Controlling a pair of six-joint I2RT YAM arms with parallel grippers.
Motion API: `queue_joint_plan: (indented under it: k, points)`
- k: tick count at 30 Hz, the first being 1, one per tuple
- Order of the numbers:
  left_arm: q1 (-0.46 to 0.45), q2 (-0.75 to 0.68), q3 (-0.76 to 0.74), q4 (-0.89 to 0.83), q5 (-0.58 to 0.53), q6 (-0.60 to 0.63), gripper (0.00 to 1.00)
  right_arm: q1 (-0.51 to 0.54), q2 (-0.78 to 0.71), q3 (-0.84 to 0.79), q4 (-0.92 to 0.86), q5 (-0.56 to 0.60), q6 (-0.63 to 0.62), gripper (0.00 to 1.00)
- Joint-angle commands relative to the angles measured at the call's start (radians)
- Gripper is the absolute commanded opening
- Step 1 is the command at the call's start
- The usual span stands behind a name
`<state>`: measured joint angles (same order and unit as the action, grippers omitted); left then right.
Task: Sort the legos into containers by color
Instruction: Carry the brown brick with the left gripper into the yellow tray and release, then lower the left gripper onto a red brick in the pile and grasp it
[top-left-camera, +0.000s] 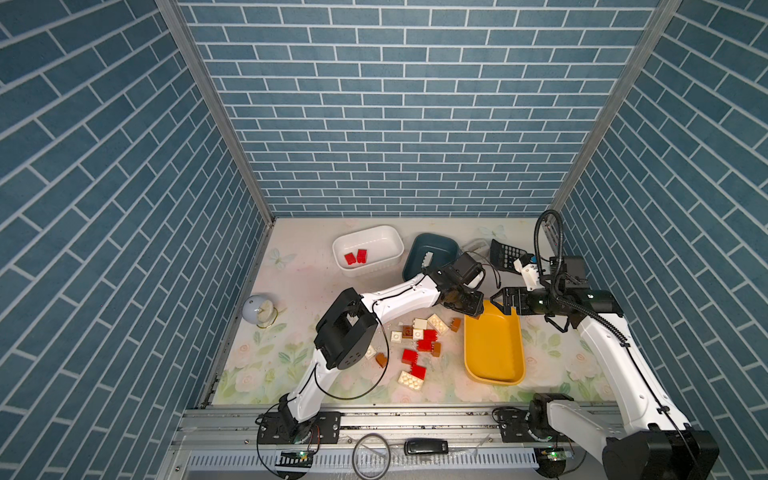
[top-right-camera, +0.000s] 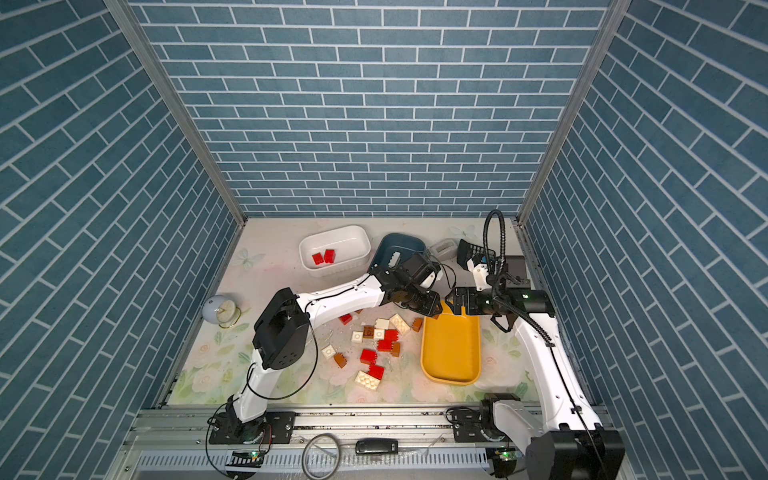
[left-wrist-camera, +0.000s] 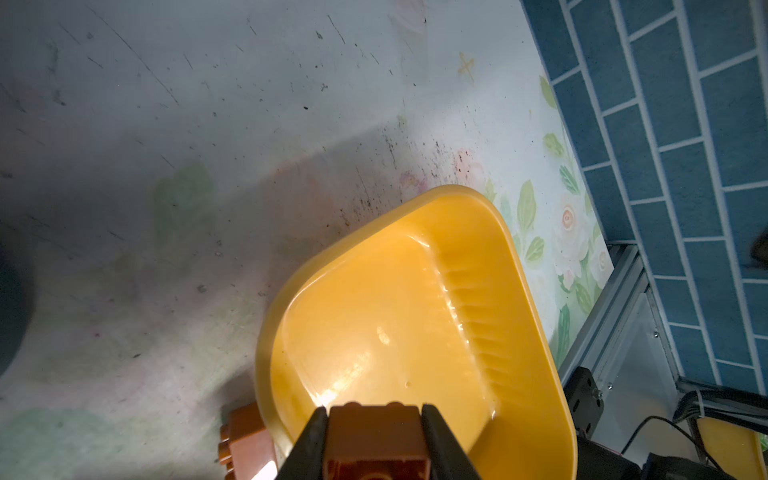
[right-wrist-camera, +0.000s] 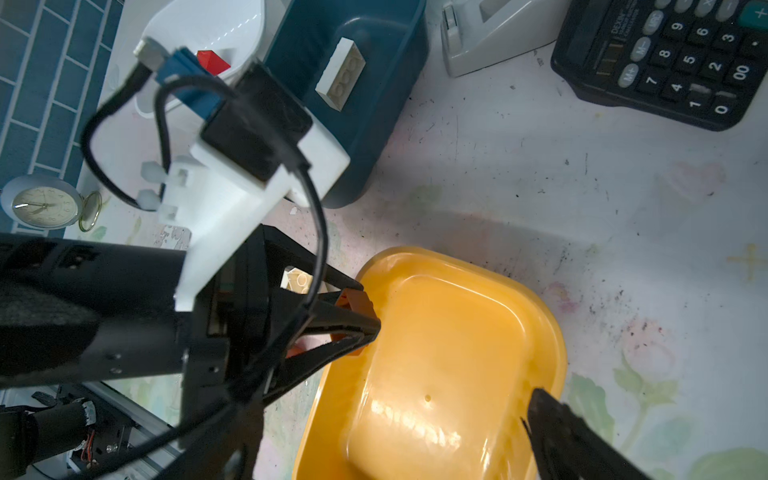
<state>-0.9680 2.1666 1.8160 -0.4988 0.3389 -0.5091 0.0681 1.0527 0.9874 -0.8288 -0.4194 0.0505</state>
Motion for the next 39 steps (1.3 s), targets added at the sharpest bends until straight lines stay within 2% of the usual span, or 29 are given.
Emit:
queue_joint_plan:
  k: [1, 3, 6, 10, 15, 17, 20, 27, 29, 39]
  points:
    - [0.000, -0.006, 0.012, 0.025, 0.003, 0.011, 0.51, -0.008, -0.014, 0.032, -0.056, 0.021, -0.042, 0.99]
    - [0.006, -0.028, 0.004, 0.017, -0.011, 0.013, 0.64, -0.010, -0.014, 0.040, -0.065, 0.016, -0.050, 0.99]
    - [0.026, -0.093, -0.025, -0.015, -0.041, 0.032, 0.71, -0.011, -0.017, 0.044, -0.067, -0.002, -0.062, 0.99]
    - [0.063, -0.213, -0.094, -0.079, -0.095, 0.083, 0.74, -0.011, -0.009, 0.045, -0.049, -0.084, -0.070, 0.99]
    - [0.118, -0.339, -0.205, -0.226, -0.216, 0.119, 0.78, -0.008, 0.017, 0.053, -0.021, -0.198, -0.065, 0.99]
    - [0.143, -0.388, -0.254, -0.276, -0.286, 0.077, 0.78, -0.003, 0.020, 0.056, -0.002, -0.223, -0.056, 0.99]
    - [0.173, -0.475, -0.350, -0.309, -0.412, -0.058, 0.78, 0.006, 0.028, 0.061, 0.017, -0.249, -0.046, 0.99]
    - [0.209, -0.590, -0.601, -0.265, -0.567, -0.388, 0.76, 0.023, 0.052, 0.067, 0.016, -0.237, -0.040, 0.99]
    - [0.228, -0.587, -0.652, -0.228, -0.556, -0.445, 0.76, 0.024, 0.056, 0.067, 0.011, -0.237, -0.043, 0.99]
    - [0.244, -0.440, -0.671, -0.114, -0.541, -0.485, 0.73, 0.028, 0.051, 0.061, 0.007, -0.244, -0.041, 0.99]
